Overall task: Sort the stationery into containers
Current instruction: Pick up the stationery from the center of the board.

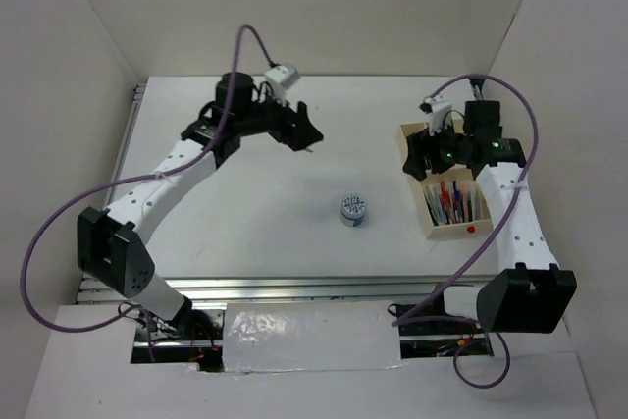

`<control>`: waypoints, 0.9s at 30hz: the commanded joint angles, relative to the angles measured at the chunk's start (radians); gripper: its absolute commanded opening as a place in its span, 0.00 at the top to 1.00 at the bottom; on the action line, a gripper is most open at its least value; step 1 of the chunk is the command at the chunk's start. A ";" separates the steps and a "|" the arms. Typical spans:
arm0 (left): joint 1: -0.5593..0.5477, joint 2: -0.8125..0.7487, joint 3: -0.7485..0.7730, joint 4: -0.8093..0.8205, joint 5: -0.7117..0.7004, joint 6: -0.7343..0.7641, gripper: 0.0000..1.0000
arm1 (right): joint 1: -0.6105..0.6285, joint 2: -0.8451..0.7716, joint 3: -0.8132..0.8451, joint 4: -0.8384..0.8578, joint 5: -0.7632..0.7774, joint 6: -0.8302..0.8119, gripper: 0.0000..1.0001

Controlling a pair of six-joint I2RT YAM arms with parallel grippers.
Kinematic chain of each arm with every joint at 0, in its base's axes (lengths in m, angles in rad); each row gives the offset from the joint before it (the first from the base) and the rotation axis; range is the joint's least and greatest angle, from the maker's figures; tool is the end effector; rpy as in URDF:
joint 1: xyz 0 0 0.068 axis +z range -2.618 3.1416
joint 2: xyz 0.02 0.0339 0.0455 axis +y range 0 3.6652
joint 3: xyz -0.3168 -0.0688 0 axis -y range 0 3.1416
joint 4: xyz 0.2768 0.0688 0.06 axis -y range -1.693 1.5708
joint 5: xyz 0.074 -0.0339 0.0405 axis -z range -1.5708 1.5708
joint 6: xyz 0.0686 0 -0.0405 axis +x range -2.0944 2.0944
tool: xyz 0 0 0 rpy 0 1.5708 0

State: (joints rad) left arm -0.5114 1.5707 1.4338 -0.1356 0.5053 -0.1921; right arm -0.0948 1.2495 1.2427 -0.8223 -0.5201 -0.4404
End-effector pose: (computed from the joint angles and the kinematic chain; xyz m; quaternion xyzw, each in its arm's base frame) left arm 0.3600 -0.2401 0.4159 0.2718 0.7375 -0.3886 0.4809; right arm 0.2893 0.0067 0.3738 -0.2467 0.8712 0.1385 0.4011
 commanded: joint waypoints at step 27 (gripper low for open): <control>0.343 -0.230 -0.381 -0.045 0.133 -0.069 0.01 | 0.629 0.381 -0.075 0.173 0.373 0.216 0.01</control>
State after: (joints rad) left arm -0.1741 1.3540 1.0473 -0.2264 0.6086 -0.2440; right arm 0.5262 1.6188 1.1278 -0.6945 -0.1783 -0.2394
